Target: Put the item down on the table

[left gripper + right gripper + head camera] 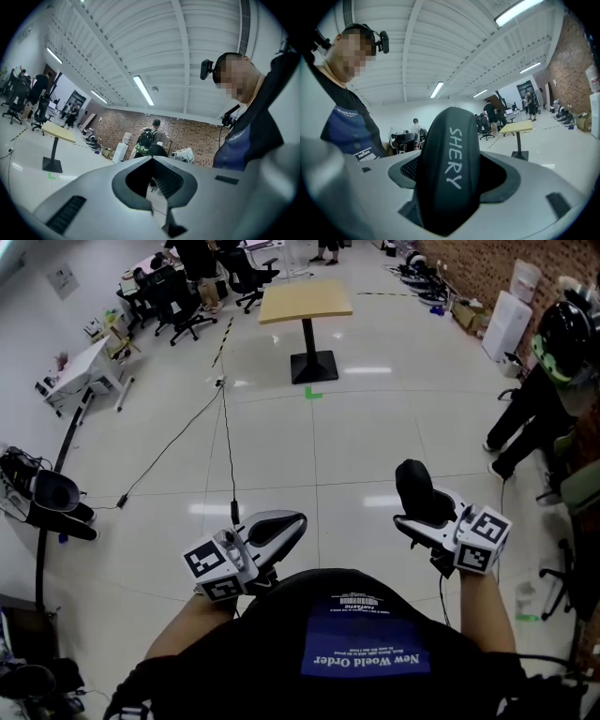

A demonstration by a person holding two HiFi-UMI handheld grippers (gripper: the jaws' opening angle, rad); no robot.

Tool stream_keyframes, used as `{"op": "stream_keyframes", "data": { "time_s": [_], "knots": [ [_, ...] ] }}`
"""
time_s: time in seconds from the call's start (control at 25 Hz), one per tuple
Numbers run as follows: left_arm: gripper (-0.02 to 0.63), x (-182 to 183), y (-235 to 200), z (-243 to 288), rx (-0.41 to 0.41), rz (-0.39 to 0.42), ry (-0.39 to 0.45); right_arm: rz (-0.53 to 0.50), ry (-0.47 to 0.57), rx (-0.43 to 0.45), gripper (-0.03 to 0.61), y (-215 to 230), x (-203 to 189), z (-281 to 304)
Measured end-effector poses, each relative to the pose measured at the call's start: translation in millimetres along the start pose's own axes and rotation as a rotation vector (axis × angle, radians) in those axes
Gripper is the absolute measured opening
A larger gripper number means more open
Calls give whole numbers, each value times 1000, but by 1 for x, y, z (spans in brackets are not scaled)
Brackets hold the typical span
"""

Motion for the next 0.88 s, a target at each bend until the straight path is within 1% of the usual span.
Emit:
{"op": "stream_keyframes", "data": {
  "time_s": [0.16,0.32,0.44,0.64,0.88],
  "knots": [
    [-8,1,-29,-6,3,-14,8,1,-12,-4,335,8,7,24],
    [-8,4,-70,-18,-19,-16,25,-9,-18,-21,336,16,19,64],
    [-8,12,-115,-39,-19,-16,33,-21,-16,-33,336,16,37,109],
    [-8,41,-194,-85,-21,5,46,-44,-7,-35,336,10,71,197],
    [-8,60,-275,-127,2,17,63,-43,-8,-16,336,18,94,289]
  ]
}}
Point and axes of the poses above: the fingertips, and each gripper's own axes: z forward along the fingers, y to its right, x out of its top, the point moved 10 cm from there along -z, backward along the fingers, and after that the axes turned 9 degrees about z, right-handed, at the moved point
